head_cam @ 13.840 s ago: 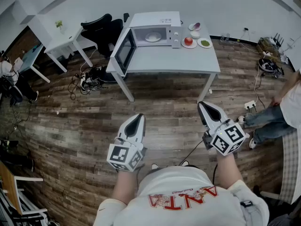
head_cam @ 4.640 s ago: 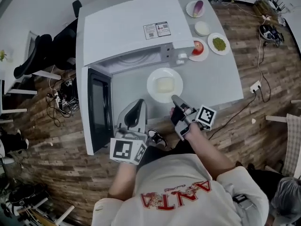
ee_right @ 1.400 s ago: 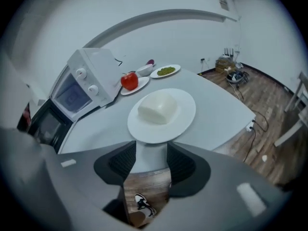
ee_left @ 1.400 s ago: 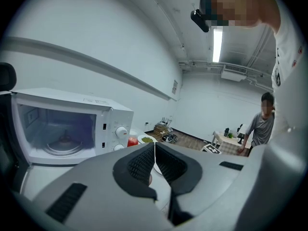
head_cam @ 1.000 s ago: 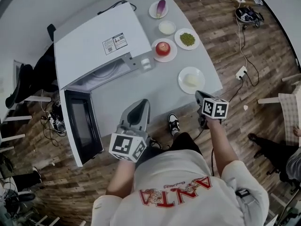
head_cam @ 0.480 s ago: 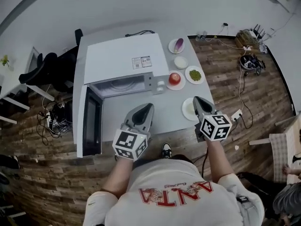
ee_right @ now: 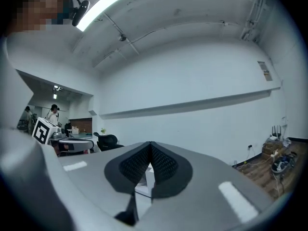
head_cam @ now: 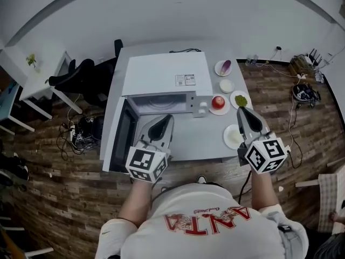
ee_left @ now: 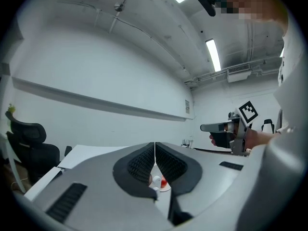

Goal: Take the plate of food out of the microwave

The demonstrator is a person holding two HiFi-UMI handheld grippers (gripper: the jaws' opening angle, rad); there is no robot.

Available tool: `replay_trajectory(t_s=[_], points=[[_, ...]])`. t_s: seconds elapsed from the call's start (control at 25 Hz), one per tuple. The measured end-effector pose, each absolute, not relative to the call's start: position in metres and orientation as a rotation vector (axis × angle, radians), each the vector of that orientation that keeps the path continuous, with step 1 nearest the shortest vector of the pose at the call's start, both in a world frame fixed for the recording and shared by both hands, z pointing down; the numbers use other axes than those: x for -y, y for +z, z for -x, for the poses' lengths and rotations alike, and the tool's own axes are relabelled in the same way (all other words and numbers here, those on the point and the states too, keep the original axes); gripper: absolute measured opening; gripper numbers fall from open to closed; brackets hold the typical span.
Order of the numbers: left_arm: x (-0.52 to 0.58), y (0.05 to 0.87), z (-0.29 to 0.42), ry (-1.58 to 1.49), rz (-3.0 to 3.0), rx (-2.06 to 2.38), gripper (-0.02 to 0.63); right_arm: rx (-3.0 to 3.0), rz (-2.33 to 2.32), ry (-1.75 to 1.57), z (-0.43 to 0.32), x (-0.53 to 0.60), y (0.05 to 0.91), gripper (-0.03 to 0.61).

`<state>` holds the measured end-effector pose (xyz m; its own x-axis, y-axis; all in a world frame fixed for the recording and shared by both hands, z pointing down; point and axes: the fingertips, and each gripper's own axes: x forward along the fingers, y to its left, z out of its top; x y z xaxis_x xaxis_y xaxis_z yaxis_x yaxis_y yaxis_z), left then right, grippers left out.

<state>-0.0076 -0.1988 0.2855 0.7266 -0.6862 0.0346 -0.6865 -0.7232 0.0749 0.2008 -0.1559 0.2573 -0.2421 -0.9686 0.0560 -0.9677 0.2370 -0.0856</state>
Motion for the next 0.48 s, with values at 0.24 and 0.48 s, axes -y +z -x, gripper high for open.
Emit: replay_trajectory(t_s=[0.24,0.48], points=[[0.197,0.284,0.015,0.012,-2.839,1.155,0.012,-2.522,1.859,-0.168,-0.185,0.164,0.258,0.002],[0.200,0.290,0.018,0.007,-2.821,1.158,0.012,-2.537,1.836,-0.203,-0.183,0.166,0.265,0.002]])
